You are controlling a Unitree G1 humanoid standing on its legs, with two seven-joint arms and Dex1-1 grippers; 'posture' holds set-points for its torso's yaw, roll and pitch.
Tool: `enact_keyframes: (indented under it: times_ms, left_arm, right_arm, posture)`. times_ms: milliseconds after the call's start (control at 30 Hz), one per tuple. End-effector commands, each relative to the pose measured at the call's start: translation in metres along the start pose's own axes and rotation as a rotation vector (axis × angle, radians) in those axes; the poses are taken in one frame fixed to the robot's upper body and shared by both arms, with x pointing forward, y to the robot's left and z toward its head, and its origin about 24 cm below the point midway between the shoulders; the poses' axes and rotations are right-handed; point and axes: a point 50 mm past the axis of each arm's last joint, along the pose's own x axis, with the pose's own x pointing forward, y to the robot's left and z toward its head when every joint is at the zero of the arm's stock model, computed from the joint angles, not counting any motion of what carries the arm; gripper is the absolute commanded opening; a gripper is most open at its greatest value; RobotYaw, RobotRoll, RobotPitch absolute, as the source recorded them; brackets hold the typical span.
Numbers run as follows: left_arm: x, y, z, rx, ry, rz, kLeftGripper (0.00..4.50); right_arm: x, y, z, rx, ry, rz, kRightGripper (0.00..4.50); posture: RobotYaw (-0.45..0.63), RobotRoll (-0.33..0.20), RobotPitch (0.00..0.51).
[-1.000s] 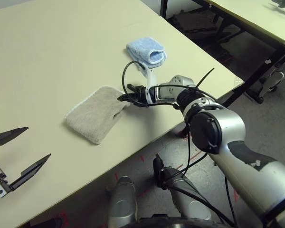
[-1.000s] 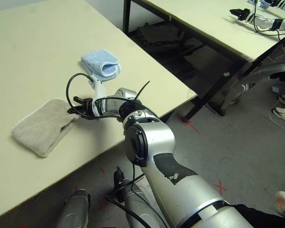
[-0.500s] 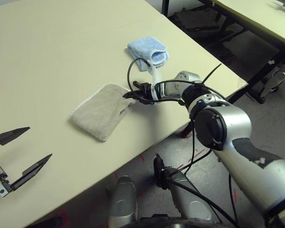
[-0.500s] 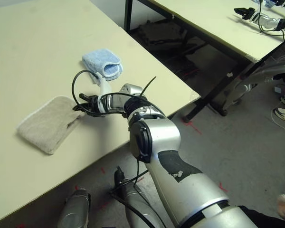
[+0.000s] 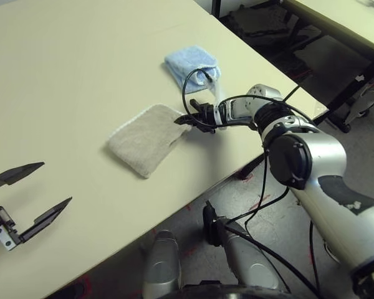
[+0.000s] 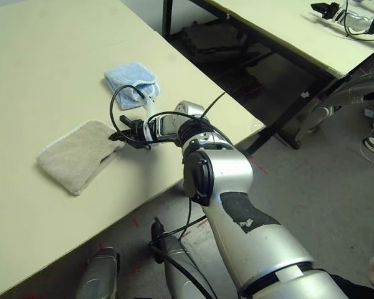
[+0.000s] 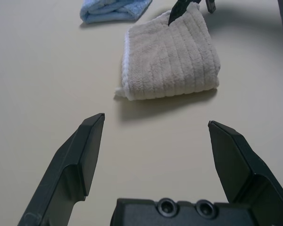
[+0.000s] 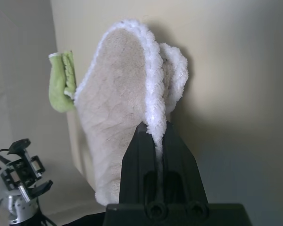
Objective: Fold the towel and set it aside.
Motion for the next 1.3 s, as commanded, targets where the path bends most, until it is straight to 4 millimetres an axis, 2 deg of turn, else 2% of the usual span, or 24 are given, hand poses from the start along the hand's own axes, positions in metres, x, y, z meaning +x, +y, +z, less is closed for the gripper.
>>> enact_keyframes:
  times_ms: [33,233,667,1067,1300]
  left_arm:
    - [0.0,-0.001,-0.004,-0.011,0.021,-0.016,4.5]
    - [0.0,-0.001,-0.005,-0.014,0.021,-0.016,4.5]
    - [0.0,0.0,-0.007,-0.015,0.021,-0.01,4.5]
    - [0.001,0.002,-0.008,-0.014,0.016,-0.003,4.5]
    - [0.003,0.001,-0.008,-0.016,0.011,-0.001,4.5]
  right_arm:
    - [-0.002,0.023,0.011,-0.018,-0.018,0.086,0.04]
    - [-0.006,0.045,0.024,-0.01,-0.075,0.17,0.04]
    - [-0.019,0.081,0.058,0.082,-0.358,0.29,0.04]
    - [-0.039,0.102,0.095,0.242,-0.745,0.401,0.04]
    - [-0.037,0.102,0.102,0.352,-0.907,0.427,0.04]
  posture:
    - [0.05,0.0,0.231]
    - [0.05,0.0,0.233]
    - [0.05,0.0,0.234]
    - [0.05,0.0,0.228]
    - [0.05,0.0,0.227]
